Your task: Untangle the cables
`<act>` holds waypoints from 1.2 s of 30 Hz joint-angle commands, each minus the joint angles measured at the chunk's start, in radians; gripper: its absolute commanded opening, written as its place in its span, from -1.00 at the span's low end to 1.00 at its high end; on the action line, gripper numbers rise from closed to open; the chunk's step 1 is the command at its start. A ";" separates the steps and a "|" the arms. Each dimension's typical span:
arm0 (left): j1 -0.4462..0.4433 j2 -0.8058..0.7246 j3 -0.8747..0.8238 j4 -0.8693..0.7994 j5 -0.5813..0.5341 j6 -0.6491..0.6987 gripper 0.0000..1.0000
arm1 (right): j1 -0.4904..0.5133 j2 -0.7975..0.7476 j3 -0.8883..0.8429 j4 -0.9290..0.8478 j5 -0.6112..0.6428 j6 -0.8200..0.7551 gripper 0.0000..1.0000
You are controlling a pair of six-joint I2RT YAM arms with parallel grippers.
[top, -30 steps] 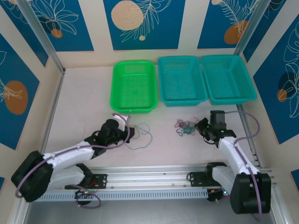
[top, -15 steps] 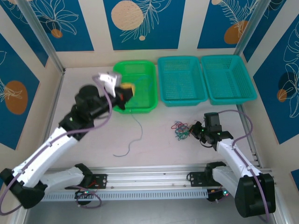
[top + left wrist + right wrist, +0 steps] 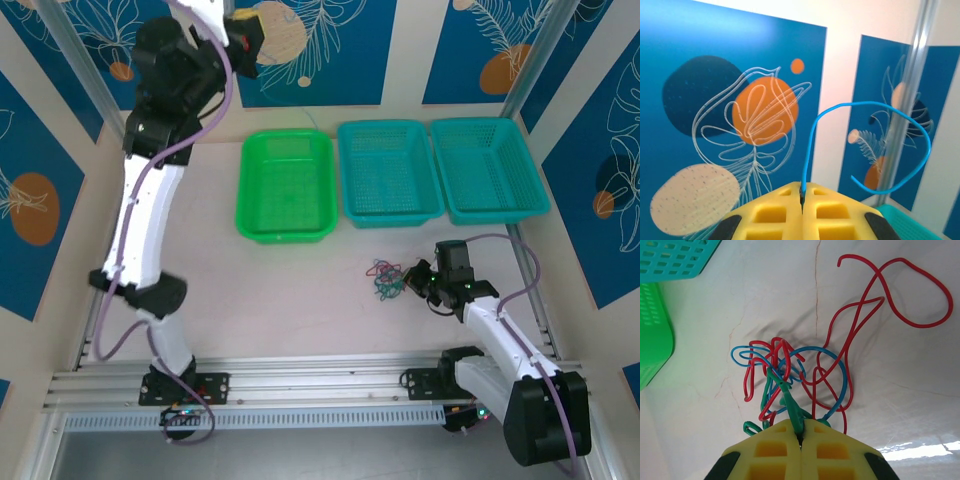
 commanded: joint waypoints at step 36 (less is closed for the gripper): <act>0.003 -0.278 -0.383 -0.460 0.145 -0.008 0.53 | 0.052 -0.054 0.095 -0.054 -0.158 -0.160 -1.00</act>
